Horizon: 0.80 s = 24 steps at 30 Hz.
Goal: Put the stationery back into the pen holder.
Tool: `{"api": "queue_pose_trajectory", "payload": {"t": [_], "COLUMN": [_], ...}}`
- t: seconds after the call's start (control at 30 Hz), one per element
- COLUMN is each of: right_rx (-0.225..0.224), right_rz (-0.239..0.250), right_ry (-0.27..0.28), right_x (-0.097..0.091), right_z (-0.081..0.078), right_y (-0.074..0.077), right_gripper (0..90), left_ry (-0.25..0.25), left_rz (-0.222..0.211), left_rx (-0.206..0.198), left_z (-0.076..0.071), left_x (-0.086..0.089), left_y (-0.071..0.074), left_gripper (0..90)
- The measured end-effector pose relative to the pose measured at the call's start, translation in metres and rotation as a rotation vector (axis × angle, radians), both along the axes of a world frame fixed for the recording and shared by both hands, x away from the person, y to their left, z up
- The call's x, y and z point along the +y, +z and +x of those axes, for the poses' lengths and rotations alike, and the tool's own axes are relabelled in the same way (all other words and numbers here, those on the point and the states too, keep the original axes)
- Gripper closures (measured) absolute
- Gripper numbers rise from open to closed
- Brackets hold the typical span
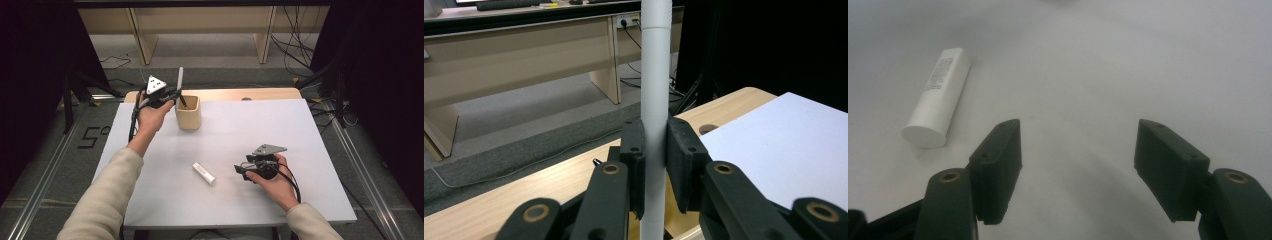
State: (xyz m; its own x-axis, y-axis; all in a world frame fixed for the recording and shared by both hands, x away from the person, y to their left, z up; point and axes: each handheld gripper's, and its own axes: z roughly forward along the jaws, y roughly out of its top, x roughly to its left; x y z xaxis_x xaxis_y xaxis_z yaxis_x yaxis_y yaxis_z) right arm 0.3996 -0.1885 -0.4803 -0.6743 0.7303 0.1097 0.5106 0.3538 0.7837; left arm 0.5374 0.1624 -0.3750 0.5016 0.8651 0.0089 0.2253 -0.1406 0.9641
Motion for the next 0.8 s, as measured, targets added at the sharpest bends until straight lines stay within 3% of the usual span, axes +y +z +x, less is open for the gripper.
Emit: {"api": "queue_pose_trajectory", "payload": {"t": [0.3,0.8], "right_rx": [0.001,0.001], "right_rz": [0.000,0.002], "right_ry": [0.001,0.002], "right_x": [0.000,0.000], "right_z": [0.000,0.000], "right_y": [0.000,0.000], "right_gripper": [36.3,36.3], "left_ry": [-0.006,-0.001], "left_rz": [0.002,0.011], "left_rx": [-0.025,-0.023], "left_z": [0.006,0.012], "left_x": [-0.005,-0.006], "left_y": [-0.006,-0.014], "left_gripper": [78.4,78.3]}}
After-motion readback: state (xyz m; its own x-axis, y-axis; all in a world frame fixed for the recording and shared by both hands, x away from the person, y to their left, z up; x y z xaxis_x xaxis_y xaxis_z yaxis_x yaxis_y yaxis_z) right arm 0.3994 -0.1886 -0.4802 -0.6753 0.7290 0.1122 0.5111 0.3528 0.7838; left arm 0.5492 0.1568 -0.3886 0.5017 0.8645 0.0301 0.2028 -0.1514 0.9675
